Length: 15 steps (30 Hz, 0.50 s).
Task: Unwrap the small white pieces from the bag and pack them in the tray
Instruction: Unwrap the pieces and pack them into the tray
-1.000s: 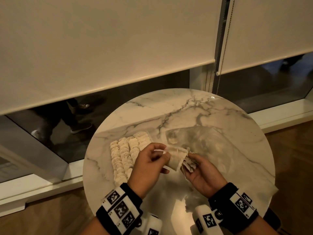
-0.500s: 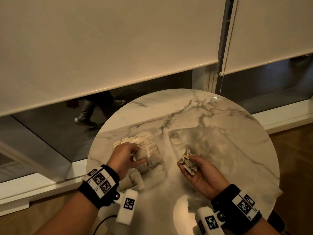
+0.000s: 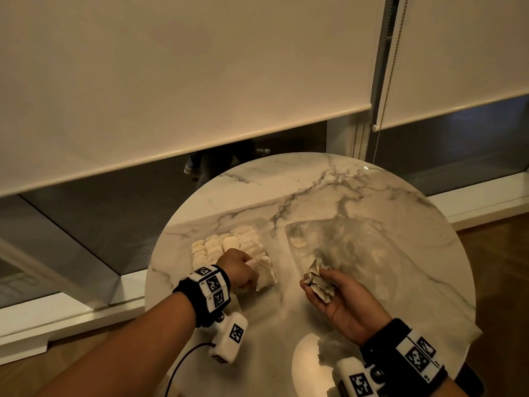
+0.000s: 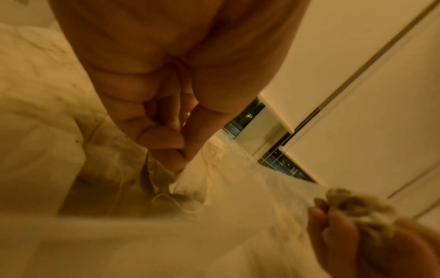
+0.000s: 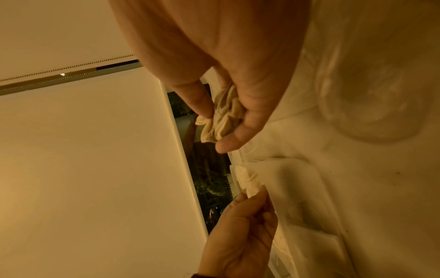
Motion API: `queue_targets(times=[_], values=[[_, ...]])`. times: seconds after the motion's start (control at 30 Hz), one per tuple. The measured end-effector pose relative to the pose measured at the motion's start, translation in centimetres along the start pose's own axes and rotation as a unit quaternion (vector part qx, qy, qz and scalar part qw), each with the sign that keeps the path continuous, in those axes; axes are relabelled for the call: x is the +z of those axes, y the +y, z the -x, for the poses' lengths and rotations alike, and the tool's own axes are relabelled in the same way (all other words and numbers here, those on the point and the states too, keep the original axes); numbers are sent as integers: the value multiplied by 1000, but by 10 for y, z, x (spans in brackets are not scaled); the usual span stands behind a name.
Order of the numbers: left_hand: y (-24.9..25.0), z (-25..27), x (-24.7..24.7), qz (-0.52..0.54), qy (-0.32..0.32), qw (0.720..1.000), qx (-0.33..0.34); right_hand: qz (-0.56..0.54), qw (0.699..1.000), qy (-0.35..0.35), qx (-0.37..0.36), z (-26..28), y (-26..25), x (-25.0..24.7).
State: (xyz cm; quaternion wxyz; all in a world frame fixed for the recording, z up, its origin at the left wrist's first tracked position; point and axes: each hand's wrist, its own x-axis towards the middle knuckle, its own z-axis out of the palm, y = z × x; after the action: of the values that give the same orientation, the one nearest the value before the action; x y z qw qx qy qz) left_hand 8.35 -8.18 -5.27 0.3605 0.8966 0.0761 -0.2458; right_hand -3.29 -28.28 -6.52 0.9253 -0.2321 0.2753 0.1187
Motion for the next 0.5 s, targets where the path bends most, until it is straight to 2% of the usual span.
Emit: queue_targets(times=[0.17,0.5], values=[[2,-6,6,-143,59,986,58,10,1000,-12,2,1,0,0],[0,-19,7,-198,110,964,137,19,1000,-10,6,0,1,0]])
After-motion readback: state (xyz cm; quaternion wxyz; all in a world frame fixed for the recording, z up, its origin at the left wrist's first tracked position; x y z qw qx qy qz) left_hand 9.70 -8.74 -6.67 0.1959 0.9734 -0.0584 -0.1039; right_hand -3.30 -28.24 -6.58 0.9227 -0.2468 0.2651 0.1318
